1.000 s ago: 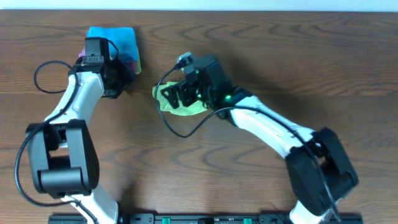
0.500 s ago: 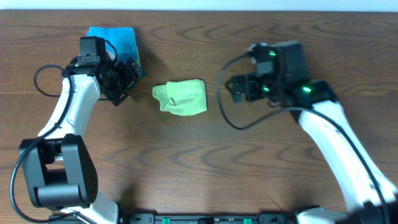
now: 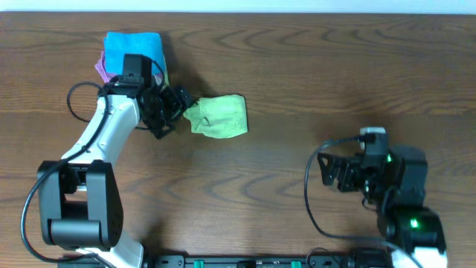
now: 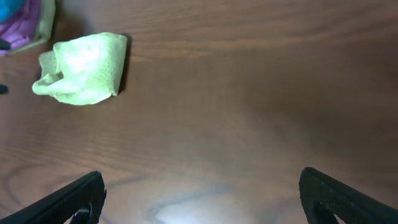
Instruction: Fold the cloth
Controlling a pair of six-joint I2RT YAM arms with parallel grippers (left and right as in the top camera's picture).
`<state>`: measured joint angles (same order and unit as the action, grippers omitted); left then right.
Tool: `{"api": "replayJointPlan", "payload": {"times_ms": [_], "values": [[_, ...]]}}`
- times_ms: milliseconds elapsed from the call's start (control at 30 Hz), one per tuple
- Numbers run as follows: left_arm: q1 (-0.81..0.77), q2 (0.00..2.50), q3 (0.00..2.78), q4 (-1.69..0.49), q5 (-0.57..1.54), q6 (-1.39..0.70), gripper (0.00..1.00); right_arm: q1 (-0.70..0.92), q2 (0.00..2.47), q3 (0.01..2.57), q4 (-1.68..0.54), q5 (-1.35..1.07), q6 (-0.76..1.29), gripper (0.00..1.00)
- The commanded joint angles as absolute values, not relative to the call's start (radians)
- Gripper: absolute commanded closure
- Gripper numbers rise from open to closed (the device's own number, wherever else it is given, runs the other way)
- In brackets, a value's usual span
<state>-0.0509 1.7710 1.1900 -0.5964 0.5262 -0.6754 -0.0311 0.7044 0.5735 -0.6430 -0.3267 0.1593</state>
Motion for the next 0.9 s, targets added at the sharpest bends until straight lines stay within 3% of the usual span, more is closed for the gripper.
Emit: {"api": "replayJointPlan", "payload": {"times_ms": [0, 500, 867], "values": [[-0.051, 1.762, 1.148, -0.568, 0.564, -0.705, 0.06, -0.042, 0.647, 0.553, -0.641, -0.341, 0.241, 0.01], [-0.093, 1.762, 0.923, -0.218, 0.570, -0.918, 0.06, -0.042, 0.641, 0.553, -0.640, -0.341, 0.243, 0.01], [-0.156, 1.794, 0.884, -0.091, 0.522, -0.971, 0.12, -0.041, 0.641, 0.553, -0.641, -0.341, 0.242, 0.01]]}}
